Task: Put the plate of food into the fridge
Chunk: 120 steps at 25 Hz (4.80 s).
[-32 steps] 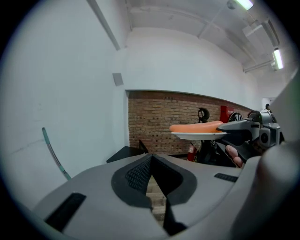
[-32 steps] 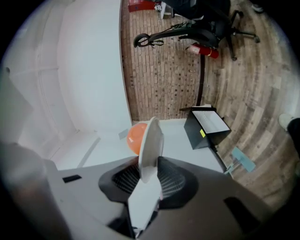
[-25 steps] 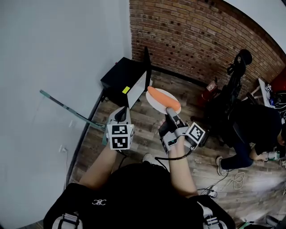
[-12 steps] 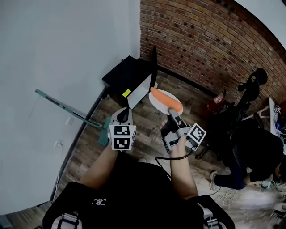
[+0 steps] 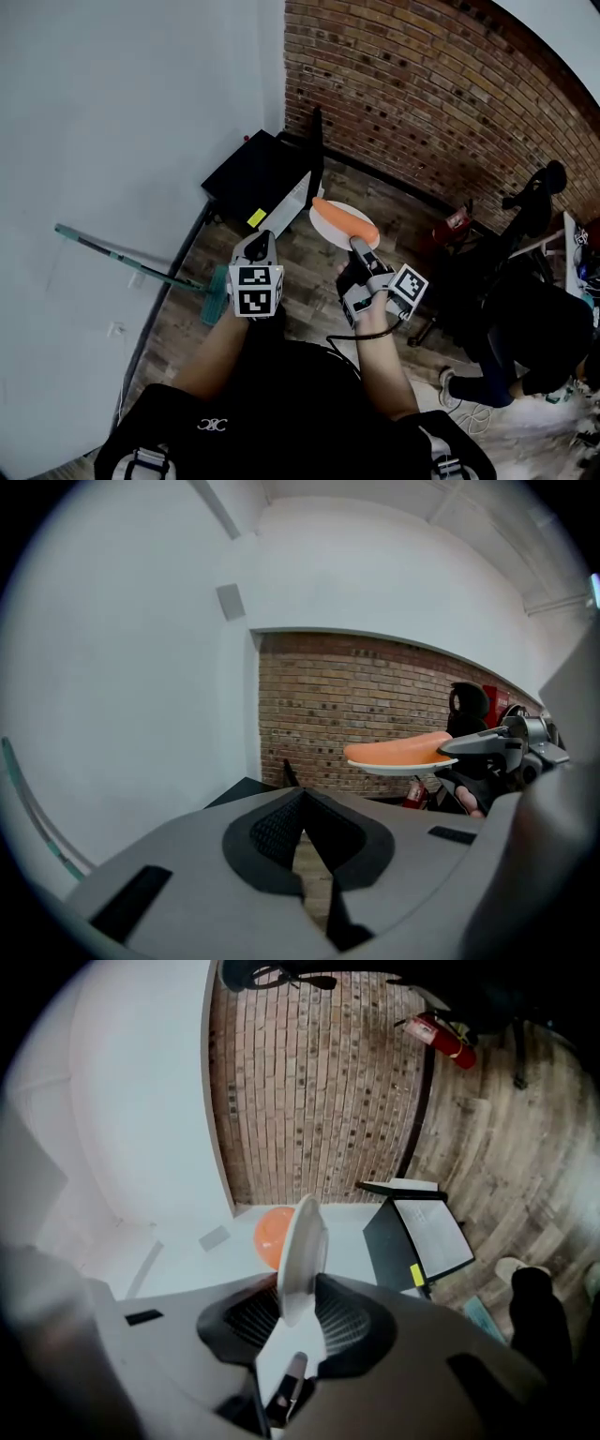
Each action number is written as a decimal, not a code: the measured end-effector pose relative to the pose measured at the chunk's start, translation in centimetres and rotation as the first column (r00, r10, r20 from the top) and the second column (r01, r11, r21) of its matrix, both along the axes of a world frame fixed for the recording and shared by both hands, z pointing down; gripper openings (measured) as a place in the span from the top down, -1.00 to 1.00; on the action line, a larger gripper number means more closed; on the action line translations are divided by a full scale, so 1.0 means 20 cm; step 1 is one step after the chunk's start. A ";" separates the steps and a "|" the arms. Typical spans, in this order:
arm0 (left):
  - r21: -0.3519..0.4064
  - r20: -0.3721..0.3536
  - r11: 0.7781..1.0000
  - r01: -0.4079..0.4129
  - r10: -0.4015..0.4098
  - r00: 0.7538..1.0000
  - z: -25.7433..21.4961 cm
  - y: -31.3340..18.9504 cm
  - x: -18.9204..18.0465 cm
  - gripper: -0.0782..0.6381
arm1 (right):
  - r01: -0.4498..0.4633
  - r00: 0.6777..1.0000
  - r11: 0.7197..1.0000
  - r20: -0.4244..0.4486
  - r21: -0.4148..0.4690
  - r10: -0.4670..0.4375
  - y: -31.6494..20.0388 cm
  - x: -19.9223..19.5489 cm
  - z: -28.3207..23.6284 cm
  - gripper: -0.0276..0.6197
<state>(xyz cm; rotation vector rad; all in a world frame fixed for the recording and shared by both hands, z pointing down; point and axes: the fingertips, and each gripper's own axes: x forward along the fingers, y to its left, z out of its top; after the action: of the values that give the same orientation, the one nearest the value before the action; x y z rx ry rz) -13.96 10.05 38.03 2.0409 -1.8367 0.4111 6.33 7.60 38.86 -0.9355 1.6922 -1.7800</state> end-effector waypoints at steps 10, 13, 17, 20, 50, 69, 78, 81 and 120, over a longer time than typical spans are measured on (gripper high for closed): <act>-0.013 -0.021 0.985 -0.171 0.171 0.985 -0.02 -0.84 -0.03 0.79 | -0.117 0.992 0.993 -0.040 0.018 0.118 -0.61 0.02 -0.02 0.56; -0.049 -0.042 0.979 -0.196 0.194 0.980 0.05 -1.01 -0.05 0.79 | -0.139 0.988 0.990 -0.064 -0.010 0.138 -0.73 0.02 0.05 0.56; -0.098 -0.022 0.974 -0.203 0.202 0.979 0.18 -1.17 -0.09 0.79 | -0.142 0.982 0.989 -0.127 -0.028 0.137 -0.86 0.01 0.19 0.56; -0.110 0.000 0.983 -0.147 0.148 0.989 0.32 -1.32 -0.11 0.79 | -0.119 0.980 0.992 -0.167 -0.037 0.111 -0.98 0.07 0.38 0.56; -0.466 -0.059 0.885 -0.012 -0.018 0.998 2.28 -1.19 0.11 0.79 | 0.420 0.906 0.901 -0.013 -0.110 -0.424 -1.83 -0.88 2.91 0.56; -0.550 -0.143 0.826 -0.125 0.055 0.988 2.47 -1.17 0.05 0.79 | 0.382 0.666 0.902 -0.617 -0.202 -0.420 -2.02 -1.00 3.29 0.08; -0.546 -0.121 0.828 -0.128 0.074 0.990 2.45 -1.22 0.06 0.79 | 0.478 0.538 0.873 -0.753 -0.098 -0.380 -1.84 -0.83 3.02 0.88; -0.548 -0.111 0.828 -0.120 0.070 0.991 2.44 -1.24 0.08 0.79 | 0.488 0.506 0.870 -0.787 -0.076 -0.353 -1.69 -0.70 2.84 0.88; 0.194 -0.070 0.935 -0.296 0.315 0.947 -0.89 -1.82 0.58 0.79 | 0.170 0.425 0.788 -0.765 0.592 0.483 -1.65 0.06 -1.11 0.88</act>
<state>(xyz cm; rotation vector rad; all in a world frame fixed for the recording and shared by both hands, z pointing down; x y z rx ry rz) -2.43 -26.36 20.15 2.4360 -1.5484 0.2220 7.50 -25.42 16.72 -1.8308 2.4199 -0.3503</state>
